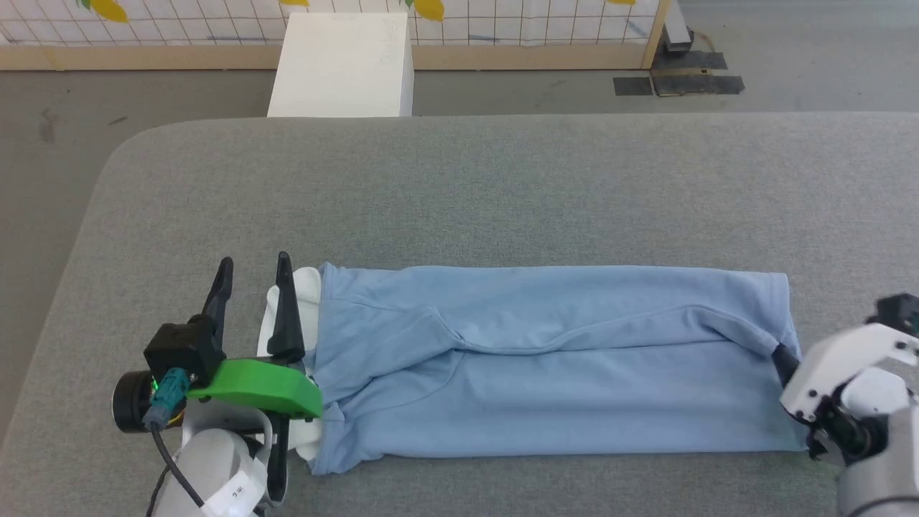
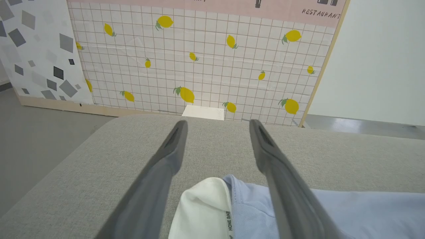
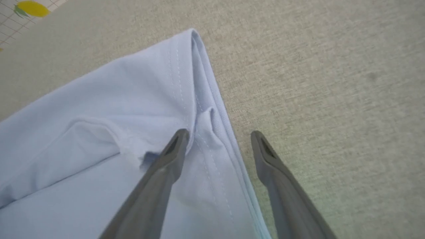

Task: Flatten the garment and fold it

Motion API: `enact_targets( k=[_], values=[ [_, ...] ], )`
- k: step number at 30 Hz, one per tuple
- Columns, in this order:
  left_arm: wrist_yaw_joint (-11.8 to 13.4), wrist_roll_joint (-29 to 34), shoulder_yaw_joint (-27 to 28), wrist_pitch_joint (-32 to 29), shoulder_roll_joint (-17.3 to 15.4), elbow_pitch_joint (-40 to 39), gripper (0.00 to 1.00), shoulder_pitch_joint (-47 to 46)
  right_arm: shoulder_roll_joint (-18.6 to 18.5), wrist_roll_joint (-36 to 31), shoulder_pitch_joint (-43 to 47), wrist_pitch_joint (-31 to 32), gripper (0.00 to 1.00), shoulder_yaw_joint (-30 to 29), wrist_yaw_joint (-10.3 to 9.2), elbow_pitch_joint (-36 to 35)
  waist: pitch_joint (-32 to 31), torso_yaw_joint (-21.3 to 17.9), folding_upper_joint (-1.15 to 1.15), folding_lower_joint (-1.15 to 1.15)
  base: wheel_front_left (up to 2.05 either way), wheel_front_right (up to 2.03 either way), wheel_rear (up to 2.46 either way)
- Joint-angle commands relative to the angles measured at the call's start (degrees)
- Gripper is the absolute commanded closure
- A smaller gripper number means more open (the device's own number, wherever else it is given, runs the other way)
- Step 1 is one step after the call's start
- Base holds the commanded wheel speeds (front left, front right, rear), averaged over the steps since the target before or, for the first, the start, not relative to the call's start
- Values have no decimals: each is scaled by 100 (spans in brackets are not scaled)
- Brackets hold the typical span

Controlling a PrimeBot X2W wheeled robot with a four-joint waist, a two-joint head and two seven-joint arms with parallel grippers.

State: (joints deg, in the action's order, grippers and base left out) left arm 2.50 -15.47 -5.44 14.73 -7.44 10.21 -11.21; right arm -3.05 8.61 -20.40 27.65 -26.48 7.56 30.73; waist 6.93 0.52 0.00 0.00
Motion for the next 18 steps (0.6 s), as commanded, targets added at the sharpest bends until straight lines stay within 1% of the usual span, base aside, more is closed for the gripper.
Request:
enact_targets(
  k=[1, 4, 7, 8, 9, 10, 11, 14, 16, 18],
  values=[
    [-59, 70, 53, 26, 44, 33, 0, -39, 16, -99, -191, 64, 0, 3, -8, 152, 20, 2, 0, 0, 0, 0, 0],
    [-160, 153, 135, 27, 112, 92, 0, -64, 16, -257, -455, 264, 0, 11, -8, 525, 59, 7, 0, 0, 0, 0, 0],
    [-255, 225, 200, 27, 174, 158, 0, -94, 16, -445, -640, 591, 0, 16, -8, 880, 91, 25, 0, 0, 0, 0, 0],
    [-280, 240, 217, 27, 190, 183, 0, -102, 16, -489, -672, 706, 18, 12, -8, 968, 95, 31, 0, 0, 0, 0, 0],
    [-311, 259, 235, 27, 209, 212, 0, -110, 16, -514, -707, 841, 63, 29, -8, 1057, 97, 39, 0, 0, 0, 0, 0],
    [-339, 277, 254, 27, 226, 237, 0, -117, 16, -510, -736, 949, 88, 48, -8, 1114, 97, 45, 0, 0, 0, 0, 0],
    [-359, 291, 270, 27, 239, 253, 0, -123, 16, -511, -749, 999, 100, 65, -8, 1129, 97, 48, 0, 0, 0, 0, 0],
    [-405, 342, 330, 27, 279, 294, 0, -138, 17, -529, -730, 1019, 100, 110, -8, 1035, 90, 51, 0, 0, 0, 0, 0],
    [-426, 376, 367, 27, 302, 306, 0, -142, 4, -606, -663, 891, 100, 84, -8, 854, 79, 52, 0, 0, 0, 0, 0],
    [-445, 405, 404, 27, 321, 315, 0, -134, -87, -731, -585, 697, 100, -2, -8, 647, 68, 42, 0, 0, 0, 0, 0]
  ],
)
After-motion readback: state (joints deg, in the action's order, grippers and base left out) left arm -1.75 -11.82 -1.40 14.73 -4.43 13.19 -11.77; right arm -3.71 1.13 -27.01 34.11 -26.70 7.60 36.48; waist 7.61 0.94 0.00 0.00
